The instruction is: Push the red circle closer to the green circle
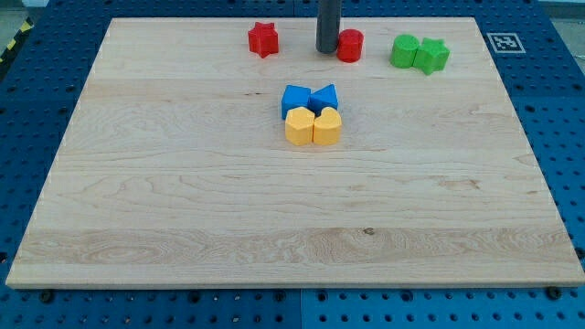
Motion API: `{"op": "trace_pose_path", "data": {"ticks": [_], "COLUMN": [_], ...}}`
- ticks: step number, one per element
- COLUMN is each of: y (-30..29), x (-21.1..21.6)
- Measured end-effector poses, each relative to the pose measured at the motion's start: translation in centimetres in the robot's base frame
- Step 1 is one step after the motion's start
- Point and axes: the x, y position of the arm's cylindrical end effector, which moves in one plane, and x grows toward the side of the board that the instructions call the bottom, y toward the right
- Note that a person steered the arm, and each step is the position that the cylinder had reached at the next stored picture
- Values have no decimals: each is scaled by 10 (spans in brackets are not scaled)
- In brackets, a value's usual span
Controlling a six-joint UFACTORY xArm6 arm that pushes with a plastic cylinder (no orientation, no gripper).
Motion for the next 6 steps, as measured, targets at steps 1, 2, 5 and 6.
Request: {"op": "trace_pose_path", "data": {"ticks": [1, 2, 5, 6], "y": [2, 2, 13, 28], "x": [0, 0, -36, -24]}}
